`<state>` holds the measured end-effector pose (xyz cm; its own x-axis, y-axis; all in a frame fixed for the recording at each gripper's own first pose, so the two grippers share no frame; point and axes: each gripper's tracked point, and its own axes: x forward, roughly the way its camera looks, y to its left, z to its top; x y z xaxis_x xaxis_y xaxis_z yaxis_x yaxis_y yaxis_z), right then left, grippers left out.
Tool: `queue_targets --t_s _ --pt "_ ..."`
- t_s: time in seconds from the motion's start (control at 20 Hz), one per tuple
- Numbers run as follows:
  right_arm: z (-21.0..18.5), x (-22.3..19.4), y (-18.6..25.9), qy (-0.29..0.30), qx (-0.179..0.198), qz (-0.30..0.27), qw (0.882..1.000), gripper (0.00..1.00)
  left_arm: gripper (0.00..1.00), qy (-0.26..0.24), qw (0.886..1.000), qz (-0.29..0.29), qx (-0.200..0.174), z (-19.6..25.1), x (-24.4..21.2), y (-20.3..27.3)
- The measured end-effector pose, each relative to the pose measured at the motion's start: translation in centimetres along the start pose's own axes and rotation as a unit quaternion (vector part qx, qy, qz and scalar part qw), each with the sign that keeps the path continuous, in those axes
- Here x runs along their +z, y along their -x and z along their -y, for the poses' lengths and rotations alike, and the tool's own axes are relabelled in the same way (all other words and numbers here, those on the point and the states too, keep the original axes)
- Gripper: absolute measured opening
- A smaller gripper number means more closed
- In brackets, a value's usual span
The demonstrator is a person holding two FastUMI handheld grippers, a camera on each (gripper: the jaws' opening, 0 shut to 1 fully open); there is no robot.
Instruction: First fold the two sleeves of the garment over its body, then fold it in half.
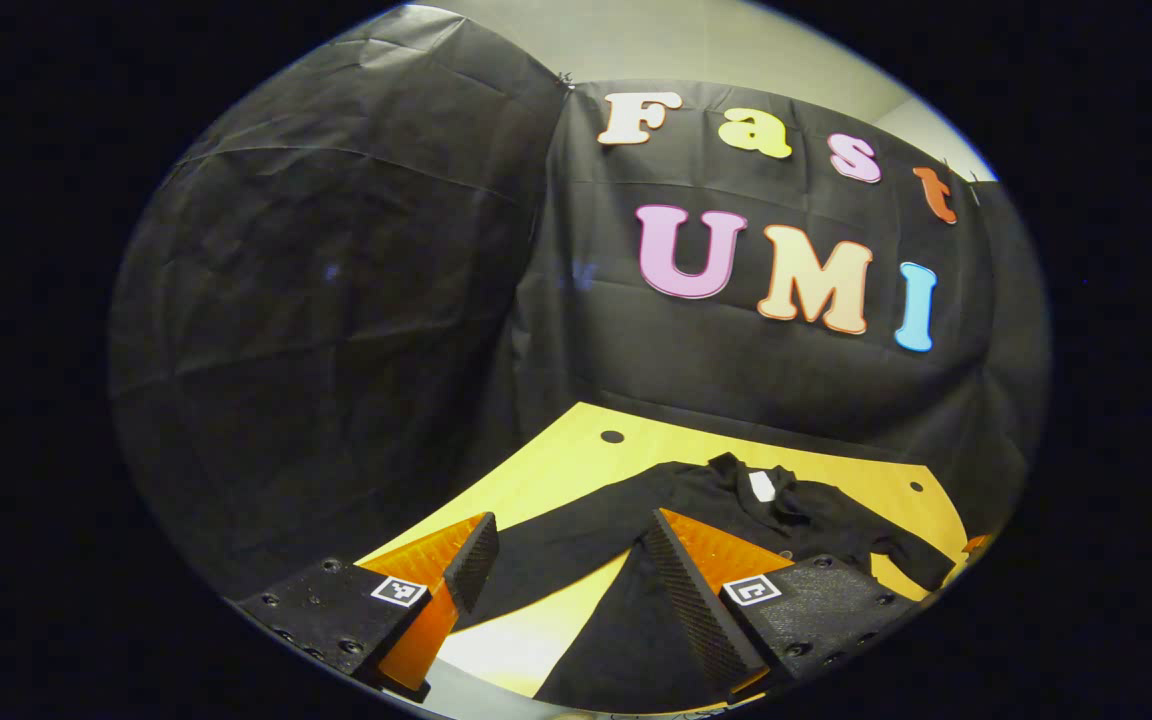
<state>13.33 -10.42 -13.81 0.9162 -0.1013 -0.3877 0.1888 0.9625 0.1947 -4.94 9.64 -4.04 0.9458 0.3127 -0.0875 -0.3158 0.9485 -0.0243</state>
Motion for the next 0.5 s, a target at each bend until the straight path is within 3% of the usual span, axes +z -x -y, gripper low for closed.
queue_targets --t_s 0.05,0.1,0.3,0.5 --pt "0.0 -0.2 -0.7 0.004 -0.004 -0.009 1.000 0.93 0.91 0.000 1.000 0.001 0.007 -0.4 0.2 0.1" --pt "0.1 -0.4 -1.3 0.009 -0.010 -0.016 1.000 0.98 0.91 -0.002 1.000 0.002 0.013 -0.7 0.2 0.1" --pt "2.0 -2.2 -3.1 0.045 -0.039 -0.051 0.997 0.98 0.91 -0.013 1.000 -0.003 0.021 -0.6 0.0 0.1" --pt "2.6 -3.6 -3.4 0.145 -0.065 -0.066 0.985 0.98 0.91 -0.027 0.999 -0.004 0.016 0.3 -0.2 0.1"
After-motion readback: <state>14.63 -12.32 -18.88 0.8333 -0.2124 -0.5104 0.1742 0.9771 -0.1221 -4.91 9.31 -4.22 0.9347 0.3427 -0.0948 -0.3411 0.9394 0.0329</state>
